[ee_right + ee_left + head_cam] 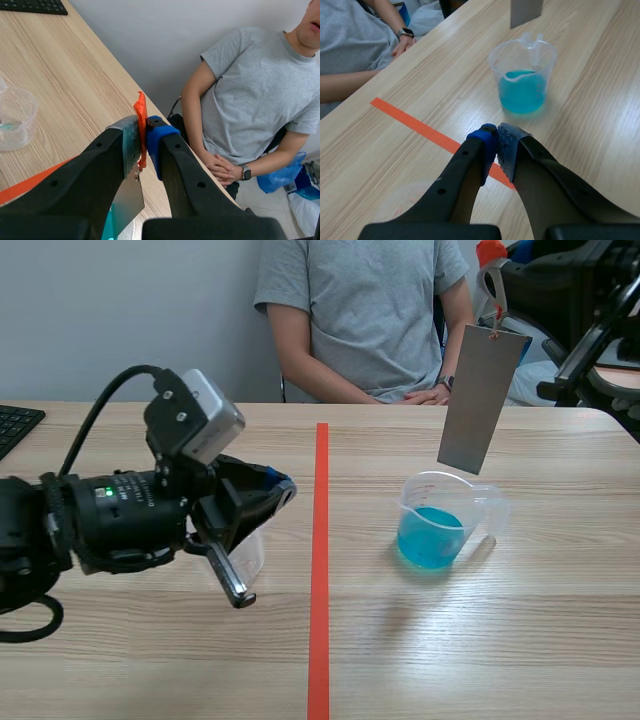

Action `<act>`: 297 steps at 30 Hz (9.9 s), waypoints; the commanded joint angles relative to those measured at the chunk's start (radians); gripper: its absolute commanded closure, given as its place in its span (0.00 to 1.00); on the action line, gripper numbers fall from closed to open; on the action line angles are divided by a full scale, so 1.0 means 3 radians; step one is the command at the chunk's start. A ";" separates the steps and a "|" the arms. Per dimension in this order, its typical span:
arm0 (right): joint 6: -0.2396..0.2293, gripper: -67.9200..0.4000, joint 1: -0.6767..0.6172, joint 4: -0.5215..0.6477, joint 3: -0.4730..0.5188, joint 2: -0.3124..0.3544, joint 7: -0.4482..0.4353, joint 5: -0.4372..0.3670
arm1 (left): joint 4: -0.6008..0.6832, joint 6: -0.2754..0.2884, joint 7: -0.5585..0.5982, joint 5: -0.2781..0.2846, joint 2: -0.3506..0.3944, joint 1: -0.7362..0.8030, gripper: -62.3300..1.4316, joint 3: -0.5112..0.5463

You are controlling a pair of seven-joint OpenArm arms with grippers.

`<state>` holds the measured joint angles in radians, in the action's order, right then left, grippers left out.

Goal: Do the redox reaction experiment.
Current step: 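Move the plate over the blue solution, then point at the plate with the left hand, then lower the plate into the blue solution, then hold the plate still in the solution, then raise the plate and point at it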

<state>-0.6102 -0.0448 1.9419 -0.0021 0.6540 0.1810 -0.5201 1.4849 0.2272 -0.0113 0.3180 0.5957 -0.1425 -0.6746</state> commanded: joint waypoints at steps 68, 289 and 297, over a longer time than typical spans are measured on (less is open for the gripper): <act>0.0023 0.97 0.0056 0.0024 0.0004 -0.0001 -0.0001 -0.0014 | -0.2197 0.0248 0.0538 0.0375 -0.1513 -0.1742 0.91 -0.1193; -0.0451 0.97 0.0361 -0.0156 0.0167 -0.0426 0.0404 -0.0328 | -0.0262 -0.0314 0.0924 0.0973 -0.0505 0.3844 0.91 0.2520; -0.0451 0.97 0.0361 -0.0155 0.0167 -0.0426 0.0440 -0.0340 | -0.0262 -0.0313 0.0924 0.0973 -0.0504 0.3844 0.91 0.2520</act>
<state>-0.7403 0.0494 1.8843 0.0372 0.5102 0.3237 -0.6109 1.3956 0.1307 0.2554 0.6079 0.4408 1.0138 0.0856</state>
